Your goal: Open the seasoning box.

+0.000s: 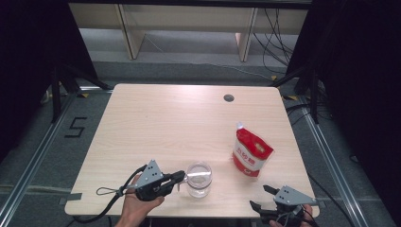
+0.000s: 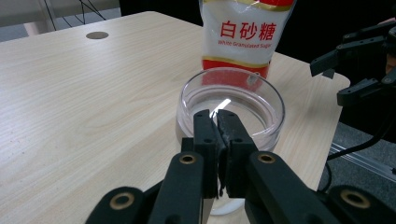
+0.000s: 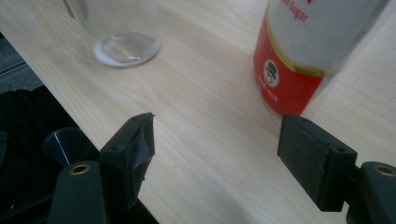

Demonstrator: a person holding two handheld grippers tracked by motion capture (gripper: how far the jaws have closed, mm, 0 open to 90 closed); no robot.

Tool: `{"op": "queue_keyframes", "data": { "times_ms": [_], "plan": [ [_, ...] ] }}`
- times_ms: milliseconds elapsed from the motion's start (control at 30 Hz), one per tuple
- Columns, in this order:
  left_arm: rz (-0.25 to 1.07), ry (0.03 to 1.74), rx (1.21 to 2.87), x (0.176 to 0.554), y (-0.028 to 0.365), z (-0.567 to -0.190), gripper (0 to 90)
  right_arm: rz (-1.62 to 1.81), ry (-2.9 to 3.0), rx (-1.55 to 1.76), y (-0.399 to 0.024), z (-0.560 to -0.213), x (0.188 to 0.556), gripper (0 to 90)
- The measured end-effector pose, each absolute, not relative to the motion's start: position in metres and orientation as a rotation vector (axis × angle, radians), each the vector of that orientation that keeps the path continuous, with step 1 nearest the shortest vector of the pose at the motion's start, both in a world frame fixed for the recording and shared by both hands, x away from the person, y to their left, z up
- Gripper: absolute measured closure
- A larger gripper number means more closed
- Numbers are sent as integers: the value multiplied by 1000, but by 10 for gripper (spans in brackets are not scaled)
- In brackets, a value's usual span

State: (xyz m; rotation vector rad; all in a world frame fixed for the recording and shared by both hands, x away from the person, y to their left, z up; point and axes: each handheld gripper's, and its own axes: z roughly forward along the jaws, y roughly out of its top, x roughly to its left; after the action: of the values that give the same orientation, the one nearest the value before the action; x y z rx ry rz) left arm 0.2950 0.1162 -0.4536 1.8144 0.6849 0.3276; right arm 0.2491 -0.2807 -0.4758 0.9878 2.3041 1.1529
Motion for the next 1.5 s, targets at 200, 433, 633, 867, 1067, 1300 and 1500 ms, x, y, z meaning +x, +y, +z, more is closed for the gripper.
{"op": "queue_keyframes", "data": {
  "times_ms": [200, 433, 633, 867, 1067, 1300, 1500],
  "plan": [
    [360, 683, 1838, 292, 117, -453, 872, 1182, 2298, 951, -268, -472, 249, 352],
    [363, 665, 1838, 291, 117, -454, 873, 1190, 2301, 820, -254, -471, 253, 440],
    [369, 660, 1838, 291, 117, -454, 874, 1242, 2316, 801, -242, -470, 259, 507],
    [379, 657, 1841, 290, 118, -455, 877, 1270, 2317, 756, -232, -467, 262, 630],
    [377, 661, 1838, 290, 118, -456, 878, 1301, 2312, 716, -222, -464, 263, 726],
    [373, 653, 1842, 290, 119, -456, 879, 1325, 2337, 637, -207, -462, 268, 815],
    [364, 649, 1836, 290, 119, -457, 878, 1367, 2329, 627, -198, -458, 274, 830]
  ]
}}
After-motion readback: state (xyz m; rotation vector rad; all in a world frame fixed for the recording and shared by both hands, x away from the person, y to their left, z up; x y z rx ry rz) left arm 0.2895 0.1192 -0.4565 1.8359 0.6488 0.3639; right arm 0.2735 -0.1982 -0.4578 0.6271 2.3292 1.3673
